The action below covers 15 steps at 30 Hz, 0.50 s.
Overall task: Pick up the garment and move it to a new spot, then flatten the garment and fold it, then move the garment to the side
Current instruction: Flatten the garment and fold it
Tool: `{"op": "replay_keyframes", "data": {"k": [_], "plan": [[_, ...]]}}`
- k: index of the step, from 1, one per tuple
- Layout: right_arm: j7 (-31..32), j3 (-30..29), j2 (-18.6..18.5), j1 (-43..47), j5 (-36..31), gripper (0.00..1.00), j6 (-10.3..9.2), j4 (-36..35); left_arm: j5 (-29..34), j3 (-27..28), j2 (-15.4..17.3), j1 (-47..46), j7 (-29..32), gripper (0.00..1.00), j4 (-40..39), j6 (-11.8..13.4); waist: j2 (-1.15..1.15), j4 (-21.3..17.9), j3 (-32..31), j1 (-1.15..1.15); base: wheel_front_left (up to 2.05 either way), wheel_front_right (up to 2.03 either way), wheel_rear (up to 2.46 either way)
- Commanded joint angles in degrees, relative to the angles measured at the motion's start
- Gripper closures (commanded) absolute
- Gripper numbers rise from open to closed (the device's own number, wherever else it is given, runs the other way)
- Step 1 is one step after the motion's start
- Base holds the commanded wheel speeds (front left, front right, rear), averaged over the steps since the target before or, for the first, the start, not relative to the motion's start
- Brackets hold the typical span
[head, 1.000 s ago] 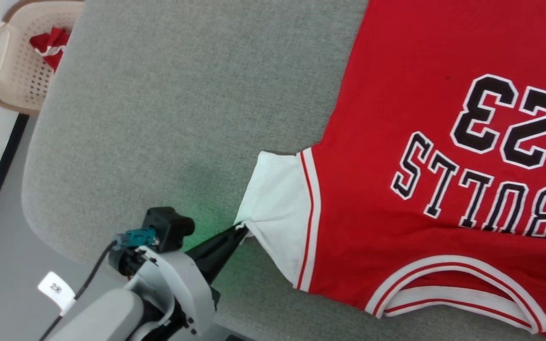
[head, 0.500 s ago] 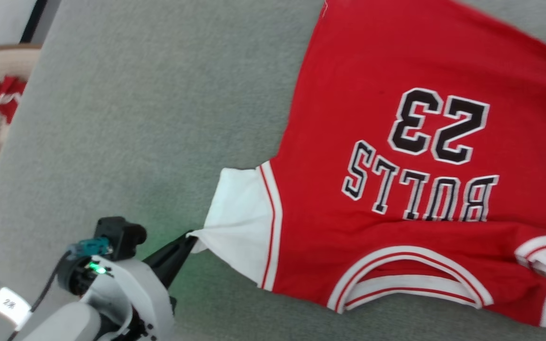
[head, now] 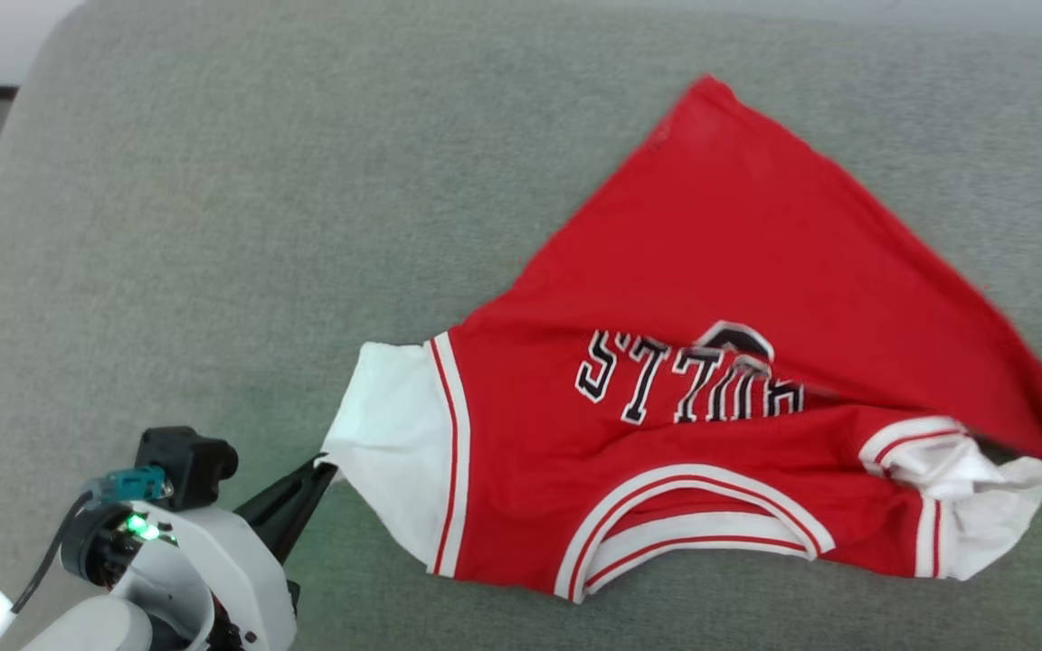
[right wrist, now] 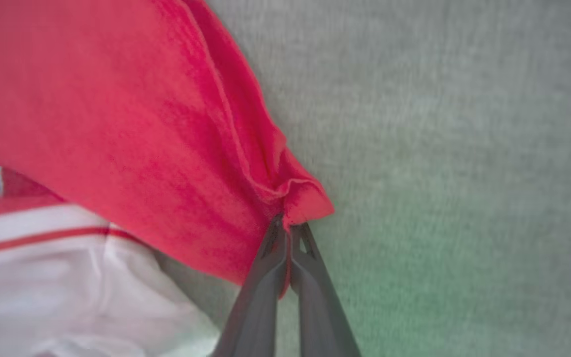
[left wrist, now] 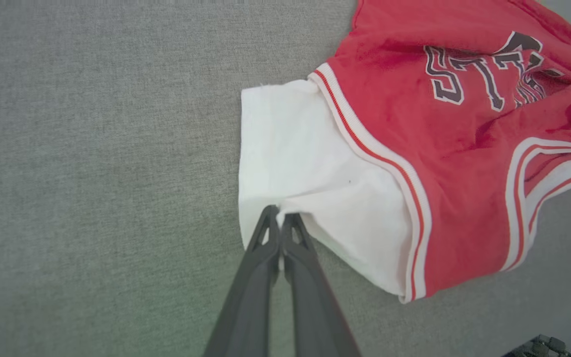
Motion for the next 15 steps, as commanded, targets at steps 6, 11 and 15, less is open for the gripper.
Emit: {"op": "replay_keyframes", "data": {"k": [6, 11, 15], "plan": [[2.9, -7.7, 8.7, 16.3, -4.0, 1.0, -0.1, -8.2, -0.3, -0.2, 0.1, 0.1, 0.3, 1.0, -0.2, 0.1, 0.0, -1.2, -0.9, 0.0, 0.0, 0.0, 0.0], [0.5, -9.2, 13.3, 17.8, -8.4, 0.91, -0.1, -8.5, -0.5, -0.2, -0.1, -0.3, 0.4, 1.0, 0.2, -0.2, 0.0, -1.4, -0.9, 0.0, 0.0, 0.0, 0.0], [0.5, -8.5, 15.1, 17.4, -10.5, 0.0, -0.09, -8.4, -0.5, -0.3, -0.2, -0.6, 0.4, 1.0, 0.5, -0.5, 0.0, -1.5, -1.0, 0.0, 0.0, 0.0, 0.0]]}}
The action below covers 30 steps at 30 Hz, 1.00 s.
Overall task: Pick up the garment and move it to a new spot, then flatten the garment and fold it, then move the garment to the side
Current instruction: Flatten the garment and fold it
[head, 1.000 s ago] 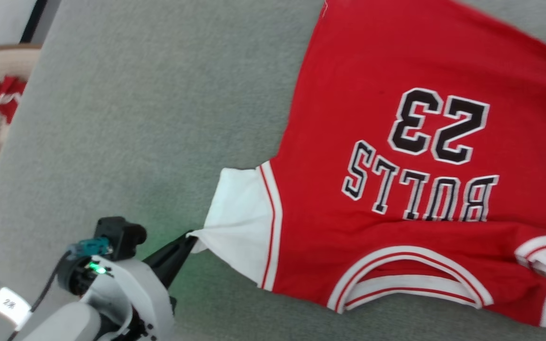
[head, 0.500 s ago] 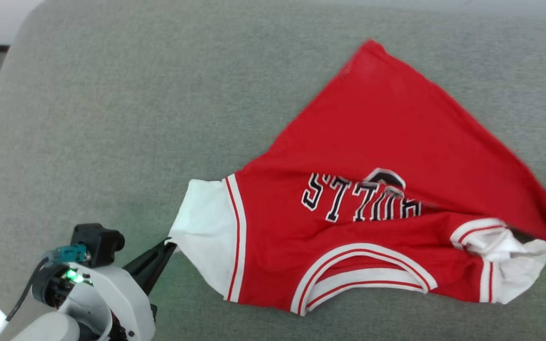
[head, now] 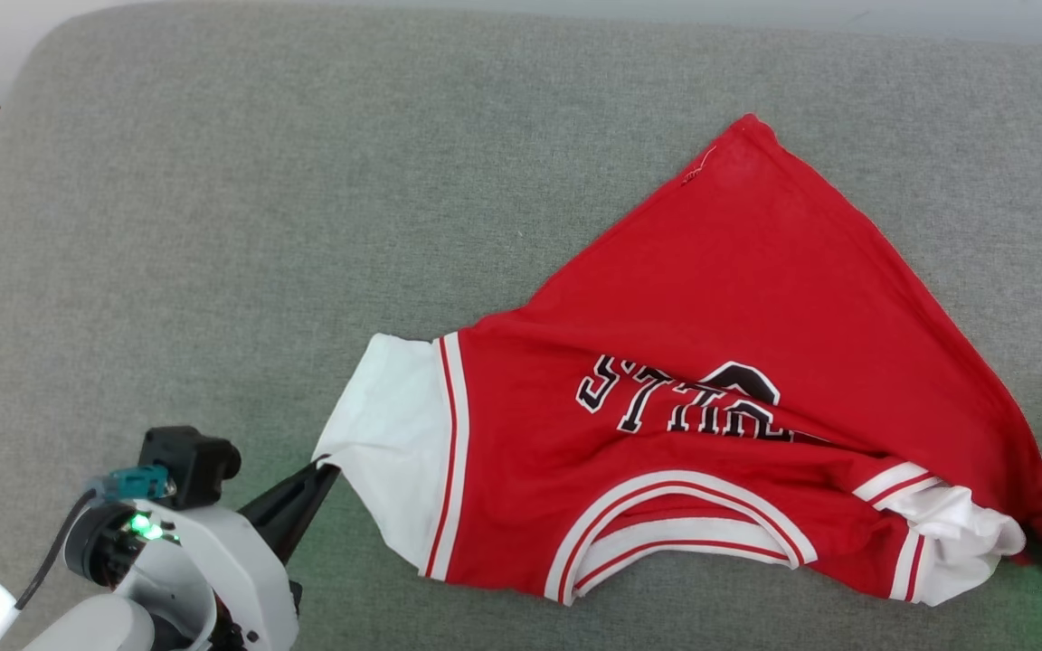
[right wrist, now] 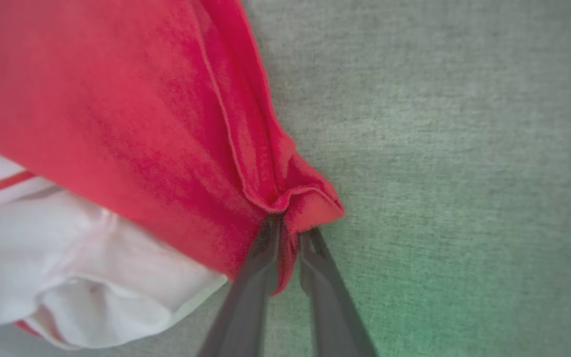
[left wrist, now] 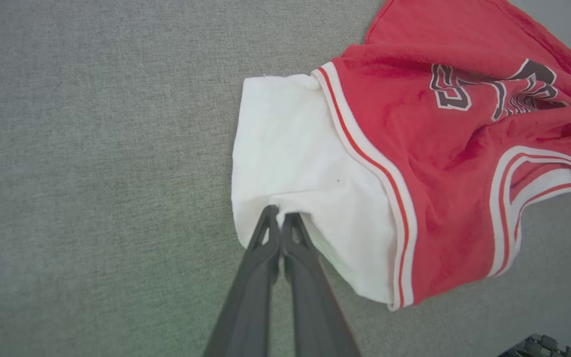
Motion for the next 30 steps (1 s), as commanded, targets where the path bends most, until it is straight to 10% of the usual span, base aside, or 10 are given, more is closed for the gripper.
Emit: {"op": "replay_keyframes", "data": {"k": [1, 15, 30], "plan": [[1.6, 1.8, 1.7, 1.8, -0.3, 0.0, -0.1, 1.6, -0.1, -0.1, -0.2, -0.4, 0.1, 1.0, 0.1, -0.2, 0.0, 0.0, -0.1, 0.0, 0.0, 0.0, 0.0], [-0.2, 2.4, -4.1, -10.2, -0.1, 0.0, -0.09, -15.6, 0.6, -1.0, -1.2, -1.2, -0.3, 1.0, -0.9, -0.7, 0.0, 2.2, 0.4, 0.0, 0.0, 0.0, 0.0], [-18.2, 29.4, -11.5, -43.0, -1.3, 0.0, -0.09, 15.5, 2.4, -4.1, -6.6, -6.9, 0.1, 1.0, 1.2, -3.9, 0.0, 10.7, 4.9, 0.0, 0.0, 0.0, 0.0]]}}
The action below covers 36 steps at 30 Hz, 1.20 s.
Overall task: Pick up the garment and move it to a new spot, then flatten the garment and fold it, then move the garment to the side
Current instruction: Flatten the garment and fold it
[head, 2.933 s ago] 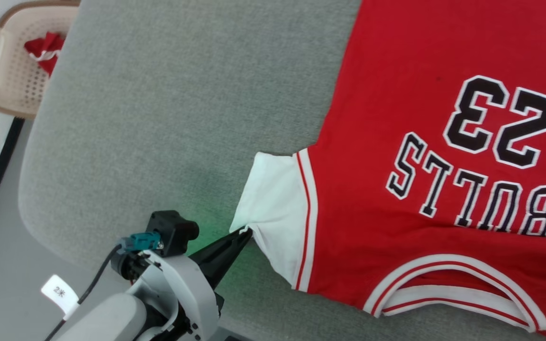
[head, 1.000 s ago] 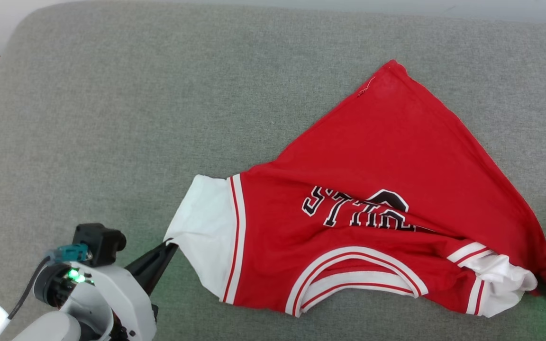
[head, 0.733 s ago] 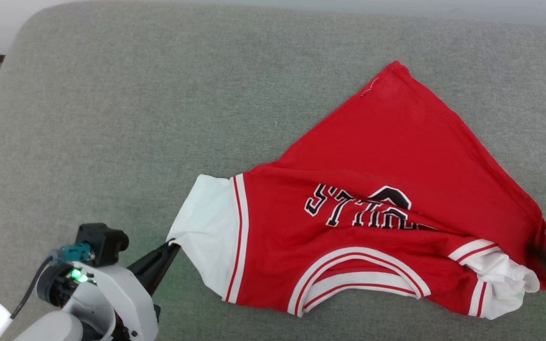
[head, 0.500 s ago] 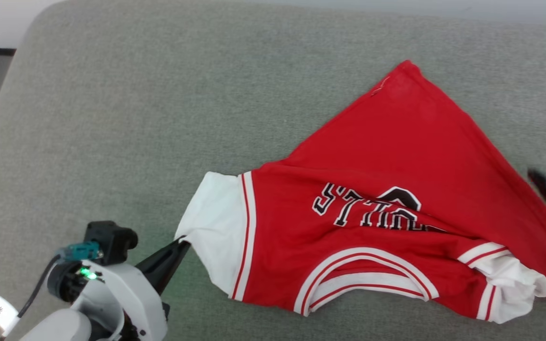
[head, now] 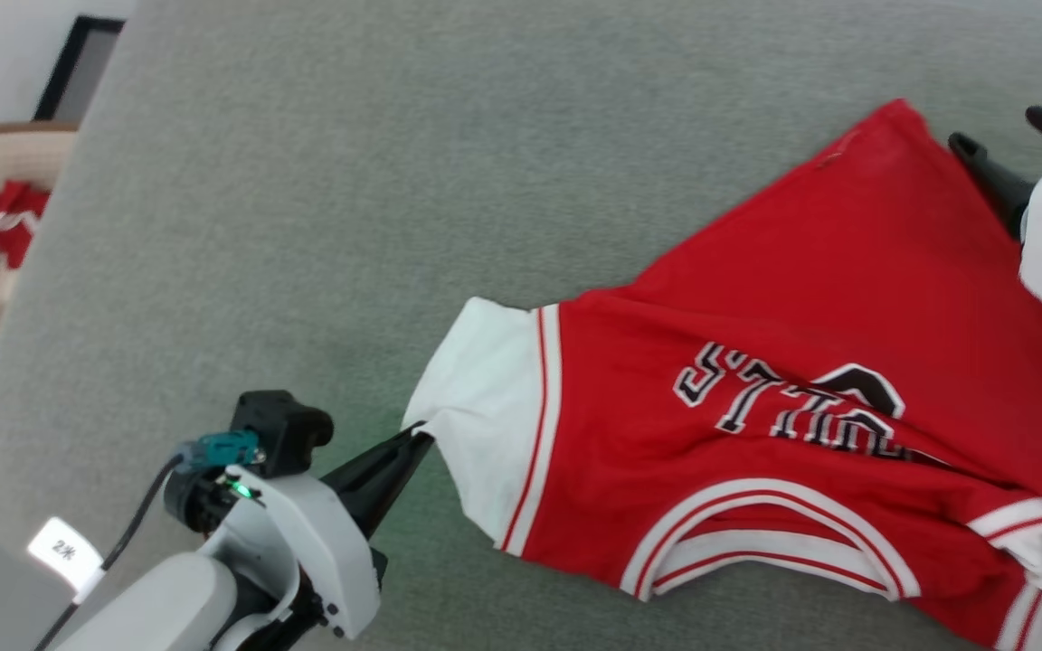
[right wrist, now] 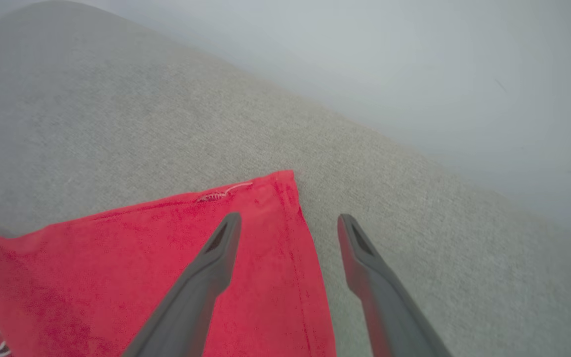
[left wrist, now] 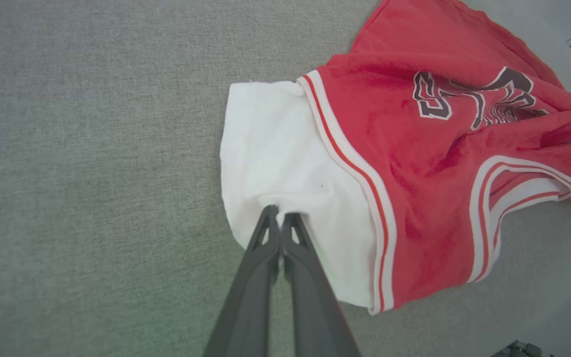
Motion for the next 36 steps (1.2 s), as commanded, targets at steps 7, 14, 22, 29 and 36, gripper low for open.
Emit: {"op": "replay_keyframes", "data": {"k": [7, 14, 22, 29, 36], "plan": [[-0.2, 9.0, -1.7, -11.1, 2.6, 0.0, -0.09, 15.1, 0.6, -1.4, -3.1, -2.8, -0.5, 1.0, 2.7, -2.1, 0.0, 6.4, 4.1, 0.0, 0.0, 0.0, 0.0], [6.4, 17.4, -3.4, -16.9, 6.5, 0.0, -0.09, 24.0, 0.7, -2.3, -5.2, -4.1, -1.7, 1.0, 5.1, -3.4, 0.0, 8.8, 5.6, 0.0, 0.0, 0.0, 0.0], [19.7, 23.9, -4.7, -18.0, 12.9, 1.0, -0.08, 29.6, 0.3, -2.5, -5.8, -4.6, -2.4, 1.0, 7.2, -4.2, 0.0, 8.9, 5.9, 0.0, 0.0, 0.0, 0.0], [16.8, 21.1, -3.8, -22.3, 14.5, 1.0, -0.11, 31.8, -0.3, -1.4, -4.4, -7.2, -0.7, 1.0, 8.0, -4.0, 0.0, 6.5, 4.4, 0.0, 0.0, 0.0, 0.0], [10.7, 19.1, -2.8, -25.8, 16.7, 1.0, -0.1, 28.8, -0.8, 1.9, -0.8, -14.7, 5.1, 1.0, 6.6, -1.6, 0.0, 2.5, 1.5, 0.0, 0.0, 0.0, 0.0]]}}
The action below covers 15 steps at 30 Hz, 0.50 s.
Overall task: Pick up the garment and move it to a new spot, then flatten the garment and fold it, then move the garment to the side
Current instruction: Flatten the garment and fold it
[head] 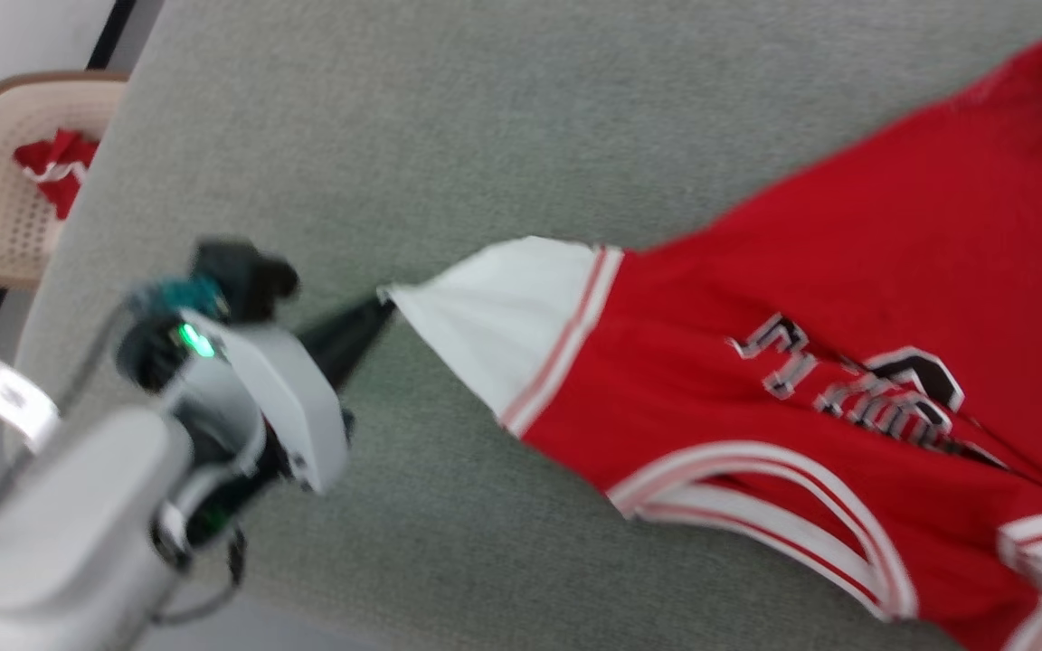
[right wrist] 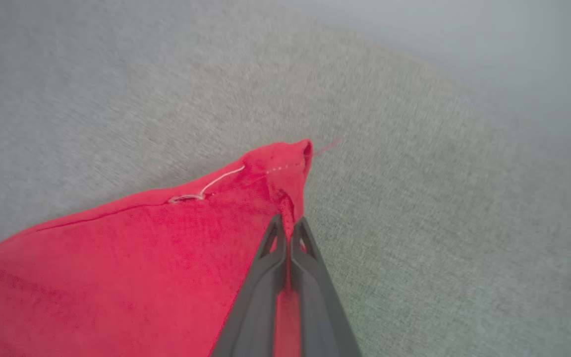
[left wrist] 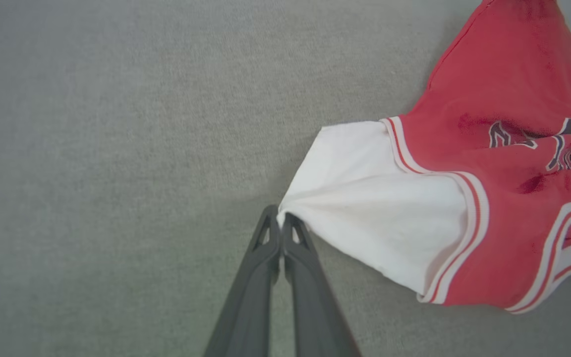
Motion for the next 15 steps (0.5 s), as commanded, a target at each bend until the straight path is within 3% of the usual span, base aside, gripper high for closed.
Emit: {"op": "replay_keyframes", "data": {"k": [1, 8, 15], "plan": [[-1.6, -0.4, 0.0, -0.8, 0.2, 1.0, -0.11, -1.3, -0.2, 1.2, 1.1, -3.1, 1.5, 1.0, -0.5, 0.8, 0.0, -2.8, -2.4, 0.0, 0.0, 0.0, 0.0], [-8.7, -1.7, -1.6, -2.1, 0.9, 1.0, -0.11, -7.4, 1.1, 4.5, 4.7, -16.0, 8.9, 1.0, 0.2, 1.9, 0.0, -6.9, -5.8, 0.0, 0.0, 0.0, 0.0], [-14.6, -3.4, -2.4, -2.8, 1.2, 1.0, -0.11, -12.2, 4.0, 5.2, 4.7, -27.2, 11.8, 1.0, 4.6, 0.7, 0.0, -9.8, -8.5, 0.0, 0.0, 0.0, 0.0]]}}
